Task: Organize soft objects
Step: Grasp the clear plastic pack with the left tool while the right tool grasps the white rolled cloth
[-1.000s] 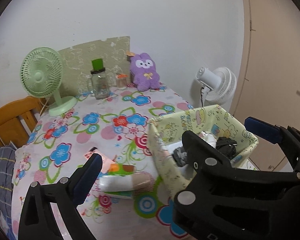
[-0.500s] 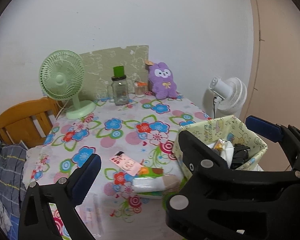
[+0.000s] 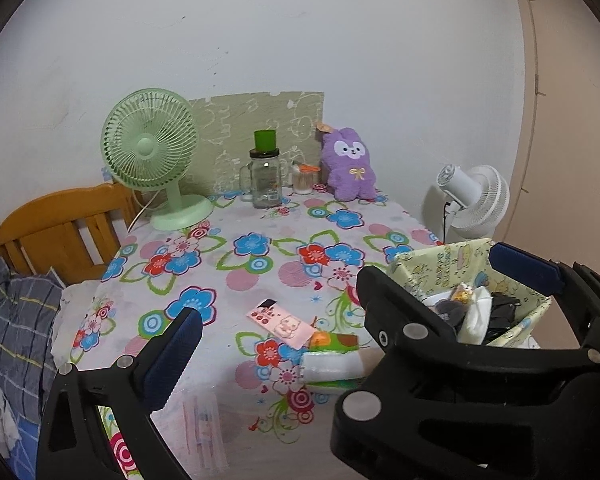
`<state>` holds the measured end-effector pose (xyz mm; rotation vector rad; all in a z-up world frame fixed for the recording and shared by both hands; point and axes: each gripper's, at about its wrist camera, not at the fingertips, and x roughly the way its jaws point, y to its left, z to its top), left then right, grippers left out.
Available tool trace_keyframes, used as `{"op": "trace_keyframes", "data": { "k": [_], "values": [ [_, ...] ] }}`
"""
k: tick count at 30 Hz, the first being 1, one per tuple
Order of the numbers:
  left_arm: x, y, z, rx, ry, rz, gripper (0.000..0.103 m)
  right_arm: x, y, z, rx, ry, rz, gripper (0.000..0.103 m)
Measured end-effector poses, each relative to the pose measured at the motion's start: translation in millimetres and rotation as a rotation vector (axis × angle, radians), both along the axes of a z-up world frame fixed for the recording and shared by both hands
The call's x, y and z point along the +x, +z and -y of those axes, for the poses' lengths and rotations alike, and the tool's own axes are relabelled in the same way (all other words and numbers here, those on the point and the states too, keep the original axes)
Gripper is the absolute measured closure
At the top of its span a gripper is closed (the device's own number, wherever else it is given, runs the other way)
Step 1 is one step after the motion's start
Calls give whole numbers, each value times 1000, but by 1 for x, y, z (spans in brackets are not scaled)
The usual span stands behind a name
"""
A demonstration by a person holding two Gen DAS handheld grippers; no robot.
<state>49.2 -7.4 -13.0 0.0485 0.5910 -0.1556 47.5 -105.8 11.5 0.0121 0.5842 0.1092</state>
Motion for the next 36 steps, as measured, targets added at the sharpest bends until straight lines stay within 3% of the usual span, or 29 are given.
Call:
{"op": "trace_keyframes", "data": {
  "k": [21, 36],
  "values": [
    [4, -62, -35, -20, 117, -61, 1, 14, -62, -35, -23, 74, -52, 3],
    [13, -103, -51, -32, 205, -158, 5, 30, -103, -50, -66, 88, -152, 4]
  ]
}}
